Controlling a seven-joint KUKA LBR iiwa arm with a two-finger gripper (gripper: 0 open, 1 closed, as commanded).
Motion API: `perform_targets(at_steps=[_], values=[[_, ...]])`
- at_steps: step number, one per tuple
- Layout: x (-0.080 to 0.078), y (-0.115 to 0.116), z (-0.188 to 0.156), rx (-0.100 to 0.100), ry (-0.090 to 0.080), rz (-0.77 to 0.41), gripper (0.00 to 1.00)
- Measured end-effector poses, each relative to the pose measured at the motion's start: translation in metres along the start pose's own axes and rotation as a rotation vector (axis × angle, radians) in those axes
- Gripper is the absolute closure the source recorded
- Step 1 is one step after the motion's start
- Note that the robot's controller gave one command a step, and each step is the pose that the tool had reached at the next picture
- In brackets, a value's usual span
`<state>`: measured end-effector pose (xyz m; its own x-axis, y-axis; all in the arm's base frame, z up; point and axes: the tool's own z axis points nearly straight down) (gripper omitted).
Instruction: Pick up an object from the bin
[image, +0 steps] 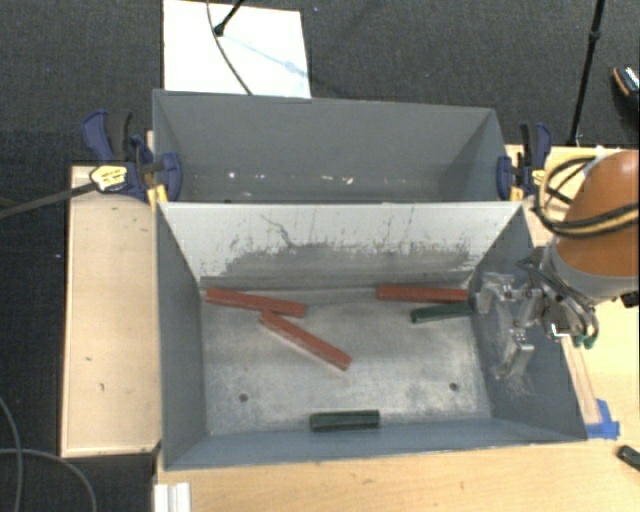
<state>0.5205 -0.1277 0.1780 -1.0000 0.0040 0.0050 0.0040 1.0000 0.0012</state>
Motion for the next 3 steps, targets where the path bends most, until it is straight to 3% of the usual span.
perform_targets(at_steps=[1, 2, 3], values=[[-0.054, 0.054, 0.086, -0.002, -0.005, 0.187, 0.0], [-0.049, 0.159, 0.084, -0.004, -0.003, 0.14, 0.0], [-0.012, 0.217, 0.109, -0.001, -0.002, -0.035, 0.0]])
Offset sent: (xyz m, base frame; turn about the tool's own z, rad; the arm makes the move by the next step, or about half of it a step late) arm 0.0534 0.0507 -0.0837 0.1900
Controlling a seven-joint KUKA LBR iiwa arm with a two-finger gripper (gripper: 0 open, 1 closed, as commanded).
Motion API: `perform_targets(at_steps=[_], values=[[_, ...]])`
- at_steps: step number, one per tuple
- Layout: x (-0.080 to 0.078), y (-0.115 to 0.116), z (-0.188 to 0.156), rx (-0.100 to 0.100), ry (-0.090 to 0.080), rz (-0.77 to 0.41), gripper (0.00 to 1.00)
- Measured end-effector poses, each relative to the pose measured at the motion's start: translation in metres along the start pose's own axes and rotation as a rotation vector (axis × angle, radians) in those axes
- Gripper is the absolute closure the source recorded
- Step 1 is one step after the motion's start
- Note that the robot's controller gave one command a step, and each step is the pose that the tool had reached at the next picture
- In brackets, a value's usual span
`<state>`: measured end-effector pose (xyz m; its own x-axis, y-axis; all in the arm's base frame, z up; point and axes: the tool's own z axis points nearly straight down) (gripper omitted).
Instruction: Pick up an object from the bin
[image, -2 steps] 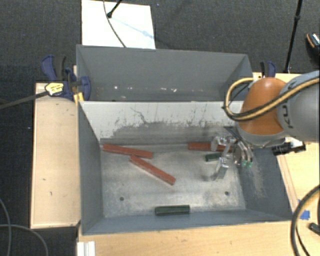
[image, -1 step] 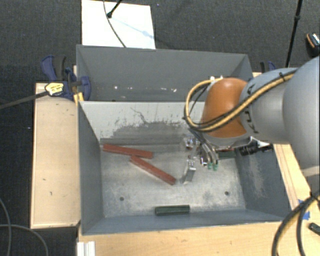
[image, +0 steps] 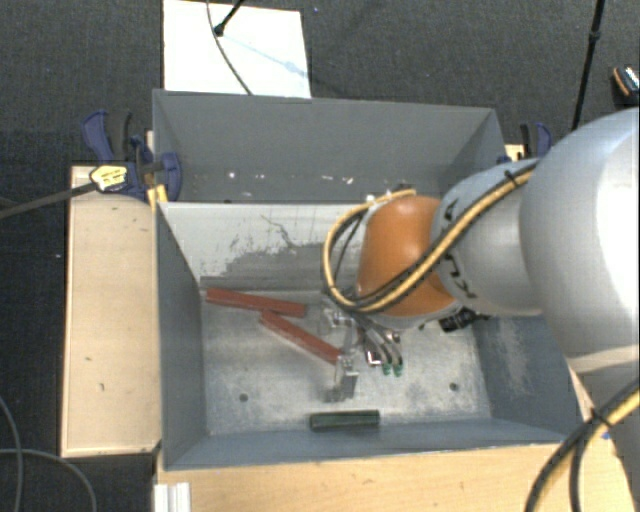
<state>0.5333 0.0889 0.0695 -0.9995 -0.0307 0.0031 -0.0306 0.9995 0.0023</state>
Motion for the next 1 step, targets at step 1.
perform_targets(at_steps=[1], values=[[-0.0015, -0.0024, -0.0013, 0.002, -0.003, -0.001, 1.0]])
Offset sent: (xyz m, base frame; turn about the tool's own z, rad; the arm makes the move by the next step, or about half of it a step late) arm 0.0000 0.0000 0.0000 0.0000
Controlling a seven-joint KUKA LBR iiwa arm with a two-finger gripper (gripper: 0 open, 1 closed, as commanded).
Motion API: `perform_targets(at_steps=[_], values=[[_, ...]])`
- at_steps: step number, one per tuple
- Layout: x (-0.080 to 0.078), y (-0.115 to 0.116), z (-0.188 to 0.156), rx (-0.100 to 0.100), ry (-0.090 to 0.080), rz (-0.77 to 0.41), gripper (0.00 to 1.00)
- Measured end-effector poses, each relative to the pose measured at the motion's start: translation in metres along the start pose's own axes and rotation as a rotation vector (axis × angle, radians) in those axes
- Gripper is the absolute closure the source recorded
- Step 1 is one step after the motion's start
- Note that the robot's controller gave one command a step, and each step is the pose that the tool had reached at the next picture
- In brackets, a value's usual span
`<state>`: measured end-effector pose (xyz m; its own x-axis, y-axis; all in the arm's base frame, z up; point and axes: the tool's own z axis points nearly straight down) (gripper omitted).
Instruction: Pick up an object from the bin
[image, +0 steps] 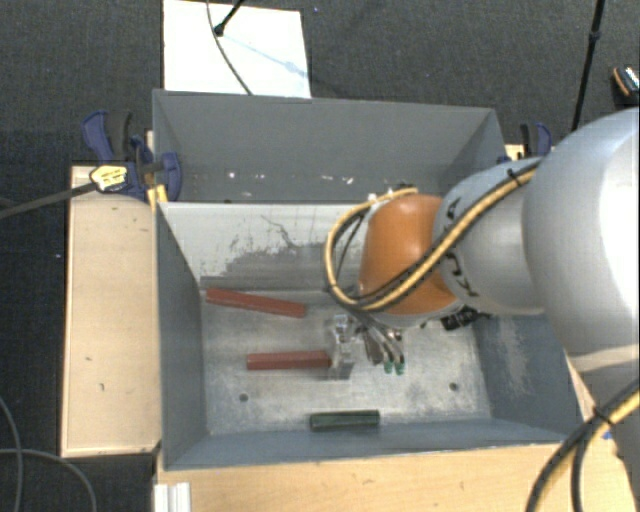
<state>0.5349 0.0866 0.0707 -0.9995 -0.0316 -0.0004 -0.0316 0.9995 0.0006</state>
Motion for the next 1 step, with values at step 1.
perform_targets(at_steps=[1], values=[[0.0024, -0.0272, -0.1598, 0.001, -0.01, -0.175, 1.0]])
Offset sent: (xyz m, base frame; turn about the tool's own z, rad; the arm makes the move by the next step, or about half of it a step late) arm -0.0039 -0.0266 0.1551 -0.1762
